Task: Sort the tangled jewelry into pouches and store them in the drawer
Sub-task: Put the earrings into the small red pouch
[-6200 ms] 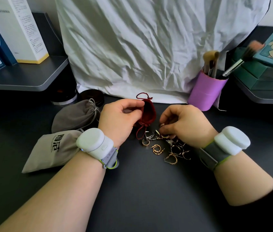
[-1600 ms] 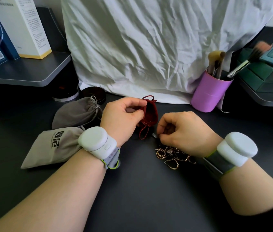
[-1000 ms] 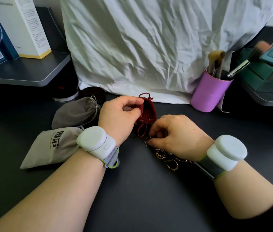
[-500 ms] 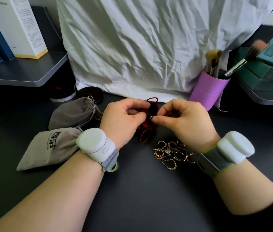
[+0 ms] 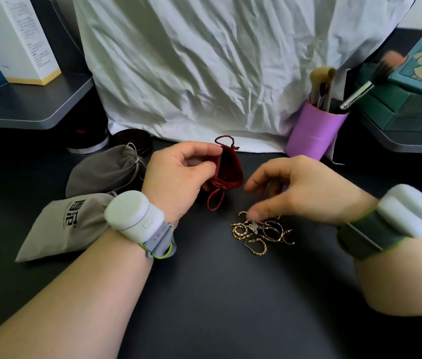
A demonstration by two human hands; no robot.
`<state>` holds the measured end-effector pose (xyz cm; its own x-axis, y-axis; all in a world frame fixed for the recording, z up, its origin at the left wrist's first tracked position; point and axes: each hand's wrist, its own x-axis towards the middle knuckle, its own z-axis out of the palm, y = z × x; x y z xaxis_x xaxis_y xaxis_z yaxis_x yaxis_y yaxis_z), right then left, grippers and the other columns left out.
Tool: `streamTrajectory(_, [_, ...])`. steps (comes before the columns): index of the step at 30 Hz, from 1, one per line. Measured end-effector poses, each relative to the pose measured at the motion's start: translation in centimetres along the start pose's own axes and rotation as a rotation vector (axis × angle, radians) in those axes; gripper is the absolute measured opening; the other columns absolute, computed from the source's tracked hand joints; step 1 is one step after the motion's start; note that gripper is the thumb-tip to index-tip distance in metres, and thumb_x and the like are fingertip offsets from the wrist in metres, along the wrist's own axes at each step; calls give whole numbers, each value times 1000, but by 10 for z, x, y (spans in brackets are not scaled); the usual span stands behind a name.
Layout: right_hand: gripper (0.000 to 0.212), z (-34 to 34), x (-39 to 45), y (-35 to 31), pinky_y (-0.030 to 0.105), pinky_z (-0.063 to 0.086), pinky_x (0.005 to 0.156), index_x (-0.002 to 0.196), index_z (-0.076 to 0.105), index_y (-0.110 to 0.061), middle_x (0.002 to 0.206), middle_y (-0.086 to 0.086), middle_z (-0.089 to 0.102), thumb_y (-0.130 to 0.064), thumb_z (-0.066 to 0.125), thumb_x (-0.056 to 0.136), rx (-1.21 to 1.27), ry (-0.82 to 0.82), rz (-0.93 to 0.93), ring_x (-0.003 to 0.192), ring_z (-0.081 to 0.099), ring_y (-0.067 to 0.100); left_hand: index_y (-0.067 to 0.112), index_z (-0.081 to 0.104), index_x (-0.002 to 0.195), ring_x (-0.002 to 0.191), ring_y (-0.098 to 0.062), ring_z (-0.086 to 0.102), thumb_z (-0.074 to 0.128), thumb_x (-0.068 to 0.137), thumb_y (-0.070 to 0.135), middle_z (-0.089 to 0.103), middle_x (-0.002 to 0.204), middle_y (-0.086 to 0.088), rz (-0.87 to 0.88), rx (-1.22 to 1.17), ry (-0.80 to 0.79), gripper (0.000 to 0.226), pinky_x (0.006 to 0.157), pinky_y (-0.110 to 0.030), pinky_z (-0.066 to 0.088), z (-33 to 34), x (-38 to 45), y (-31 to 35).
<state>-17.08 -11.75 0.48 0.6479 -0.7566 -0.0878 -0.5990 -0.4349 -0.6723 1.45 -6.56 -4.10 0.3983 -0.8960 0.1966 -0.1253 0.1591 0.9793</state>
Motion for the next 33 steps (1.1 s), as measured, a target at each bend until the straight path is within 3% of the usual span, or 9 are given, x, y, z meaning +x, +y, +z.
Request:
streamTrajectory(2, [53, -3, -3, -1, 13, 40, 62, 90, 67, -39, 81, -20, 59, -57, 82, 43, -156, -71, -9, 68, 54, -5, 23, 74, 84, 56, -18, 58, 63, 76, -8, 69, 71, -11, 2, -6, 1, 34, 52, -21, 46, 0, 0, 0])
streamTrajectory(5, [60, 1, -3, -2, 9, 34, 64, 99, 62, -43, 92, -18, 50, -58, 82, 44, -331, -158, -44, 77, 48, -8, 22, 73, 85, 56, -18, 57, 62, 77, -9, 68, 71, -10, 4, 1, -1, 33, 51, -21, 46, 0, 0, 0])
streamTrajectory(15, [13, 16, 3, -2, 4, 34, 63, 85, 70, -36, 81, -16, 52, -35, 72, 72, -397, -89, -119, 69, 51, -6, 24, 73, 85, 56, -19, 56, 62, 76, -7, 68, 72, -12, 9, 20, -7, 34, 52, -21, 46, 0, 1, -2])
streamTrajectory(20, [14, 18, 4, -3, 18, 43, 68, 84, 68, -33, 81, -14, 57, -27, 68, 72, -405, -20, -106, 73, 53, 2, 27, 74, 84, 55, -17, 57, 64, 75, -5, 69, 70, -10, 9, 30, 3, 34, 54, -23, 46, 0, 1, -3])
streamTrajectory(27, [15, 13, 4, -1, 18, 50, 59, 76, 69, -29, 60, -5, 68, -16, 68, 71, -248, 71, -7, 57, 61, 5, 28, 74, 83, 55, -18, 58, 64, 75, -4, 69, 70, -10, -2, 22, 3, 35, 54, -22, 46, 0, 1, -2])
streamTrajectory(29, [16, 11, 4, -2, 16, 51, 58, 75, 70, -24, 58, -2, 69, -8, 68, 73, -43, 114, 1, 50, 63, 6, 27, 74, 83, 55, -19, 58, 64, 73, -3, 70, 71, -12, -12, 0, 0, 33, 54, -22, 46, 0, 1, -2])
streamTrajectory(33, [17, 12, 5, -6, 31, 57, 63, 74, 70, -15, 70, 10, 72, 2, 70, 75, 451, 316, -68, 56, 68, 19, 27, 75, 80, 54, -21, 58, 64, 64, 7, 71, 72, -15, -48, -62, -15, 28, 54, -24, 46, 3, 0, 0])
